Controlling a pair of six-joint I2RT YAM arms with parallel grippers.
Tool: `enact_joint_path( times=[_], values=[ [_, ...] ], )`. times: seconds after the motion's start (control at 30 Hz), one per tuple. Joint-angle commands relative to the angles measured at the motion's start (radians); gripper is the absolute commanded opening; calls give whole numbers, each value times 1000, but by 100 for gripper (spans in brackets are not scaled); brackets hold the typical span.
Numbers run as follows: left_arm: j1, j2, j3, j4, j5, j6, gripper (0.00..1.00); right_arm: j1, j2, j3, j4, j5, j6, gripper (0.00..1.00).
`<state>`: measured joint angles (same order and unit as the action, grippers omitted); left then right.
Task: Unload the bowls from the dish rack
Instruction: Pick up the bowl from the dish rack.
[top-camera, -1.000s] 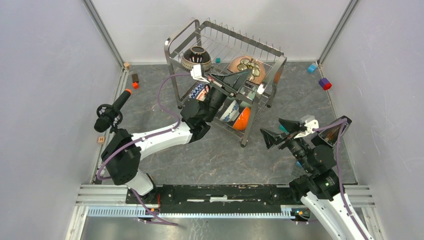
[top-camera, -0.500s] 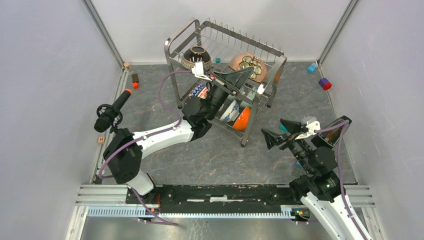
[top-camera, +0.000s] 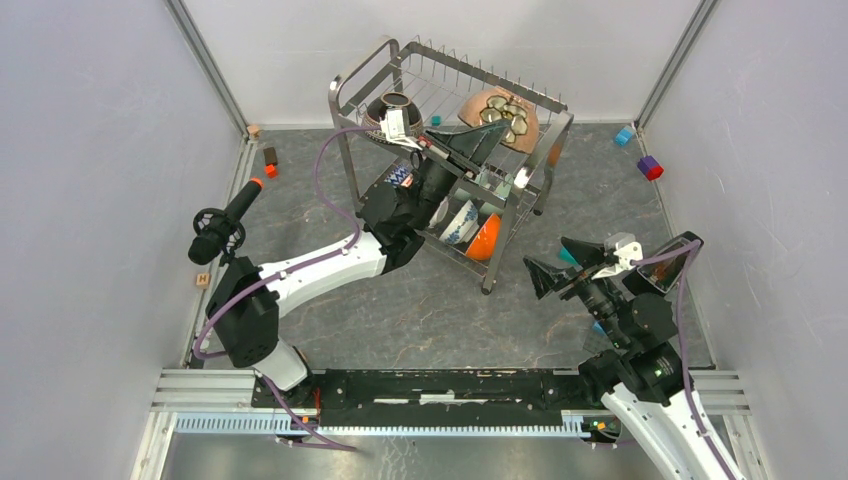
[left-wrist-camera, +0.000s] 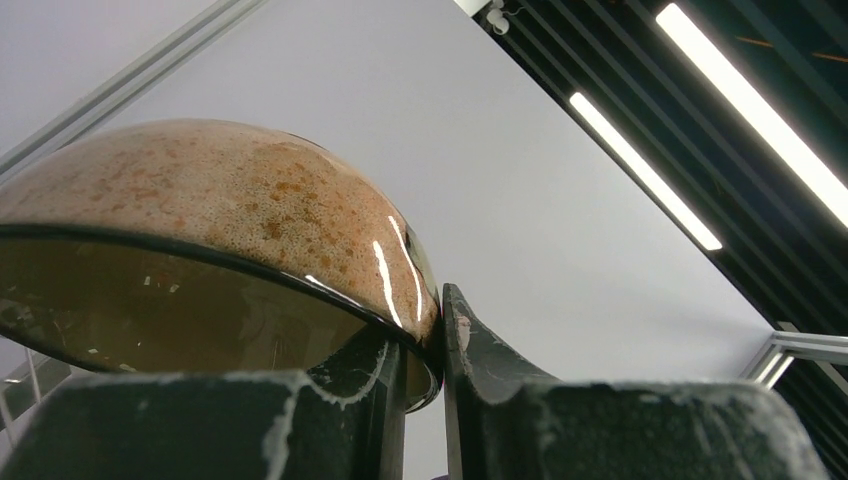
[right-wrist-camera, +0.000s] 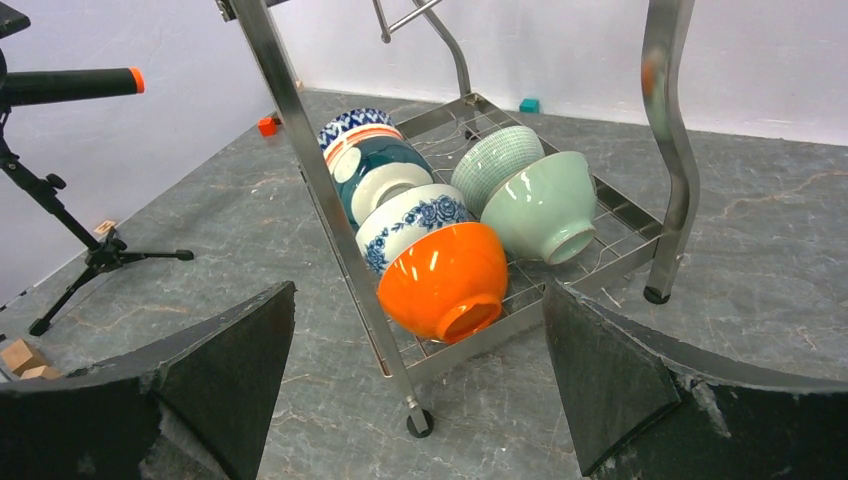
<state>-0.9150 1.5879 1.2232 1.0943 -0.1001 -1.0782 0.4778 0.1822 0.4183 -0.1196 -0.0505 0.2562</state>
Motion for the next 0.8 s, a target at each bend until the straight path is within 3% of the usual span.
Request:
enact_joint_path(
  times=[0.0,0.77],
  values=[
    [1,-53,76,147,35,48,2,5,-6,51,14,6,-4,98],
    [10,-225,132,-43,95,158,2,6,5,119,-15,-5,-3,98]
  ],
)
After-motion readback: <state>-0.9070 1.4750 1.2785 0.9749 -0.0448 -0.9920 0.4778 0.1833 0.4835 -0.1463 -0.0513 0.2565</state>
